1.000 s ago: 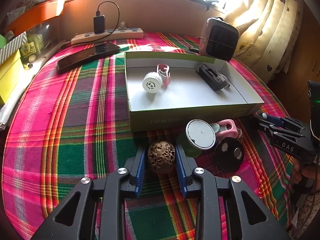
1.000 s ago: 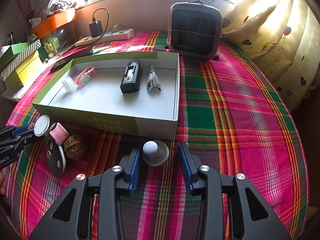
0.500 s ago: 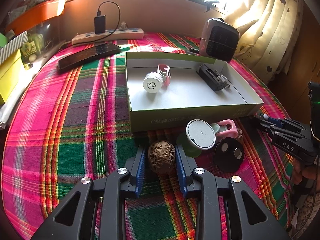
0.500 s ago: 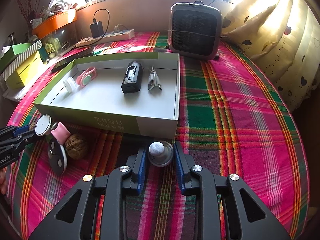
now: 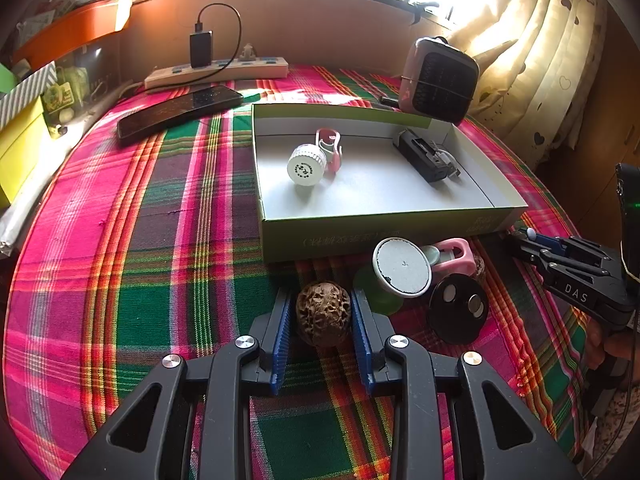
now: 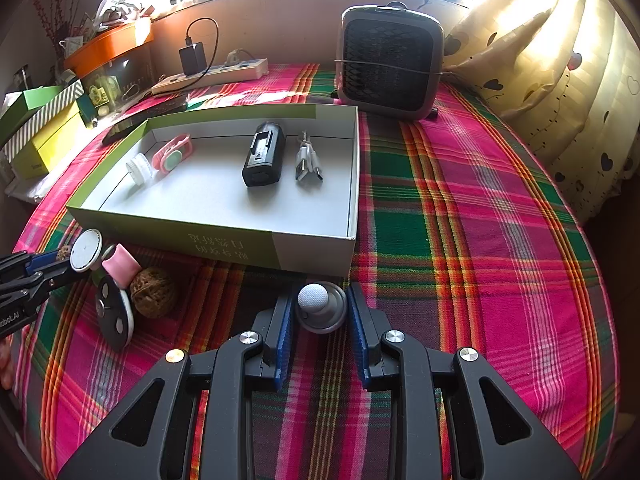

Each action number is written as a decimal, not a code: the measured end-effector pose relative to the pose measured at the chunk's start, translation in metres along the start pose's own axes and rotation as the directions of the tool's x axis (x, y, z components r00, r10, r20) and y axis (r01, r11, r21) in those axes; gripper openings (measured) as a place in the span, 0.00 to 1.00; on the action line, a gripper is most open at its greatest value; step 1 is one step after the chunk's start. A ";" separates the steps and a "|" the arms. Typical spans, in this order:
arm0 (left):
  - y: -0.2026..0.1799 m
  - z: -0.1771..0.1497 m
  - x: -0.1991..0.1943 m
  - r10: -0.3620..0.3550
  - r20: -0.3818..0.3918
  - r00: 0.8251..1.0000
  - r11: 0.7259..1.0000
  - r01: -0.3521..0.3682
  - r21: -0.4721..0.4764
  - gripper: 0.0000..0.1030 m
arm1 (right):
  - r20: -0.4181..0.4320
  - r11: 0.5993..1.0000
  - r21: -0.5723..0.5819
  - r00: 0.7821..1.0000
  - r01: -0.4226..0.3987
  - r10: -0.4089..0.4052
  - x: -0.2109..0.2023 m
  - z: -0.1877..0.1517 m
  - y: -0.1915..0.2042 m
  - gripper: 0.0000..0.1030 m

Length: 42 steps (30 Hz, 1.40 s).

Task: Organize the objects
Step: 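Lift and carry the walnut and white knob over the box with both tools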

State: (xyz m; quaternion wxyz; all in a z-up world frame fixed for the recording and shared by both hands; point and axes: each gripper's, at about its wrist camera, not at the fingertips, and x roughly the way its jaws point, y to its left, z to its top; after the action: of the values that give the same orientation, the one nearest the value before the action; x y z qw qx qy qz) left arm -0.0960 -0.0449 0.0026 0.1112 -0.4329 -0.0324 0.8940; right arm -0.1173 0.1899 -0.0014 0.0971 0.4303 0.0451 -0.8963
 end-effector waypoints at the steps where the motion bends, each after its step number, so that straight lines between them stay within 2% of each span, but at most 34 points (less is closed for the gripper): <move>1: 0.000 0.000 0.000 0.000 0.000 1.000 1.000 0.000 0.000 0.26 | 0.000 1.000 0.000 1.000 0.000 0.000 0.000 0.000 0.000 0.26; 42: -0.001 0.001 -0.022 0.017 0.045 0.999 1.000 -0.018 0.005 0.26 | 0.029 1.000 0.007 1.000 0.000 0.000 -0.016 0.000 0.000 0.26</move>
State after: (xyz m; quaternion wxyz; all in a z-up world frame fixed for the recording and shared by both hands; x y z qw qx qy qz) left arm -0.0836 -0.0489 0.0206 0.1038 -0.4125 -0.0285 0.9046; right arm -0.1071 0.1919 0.0111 0.0962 0.4177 0.0404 -0.9026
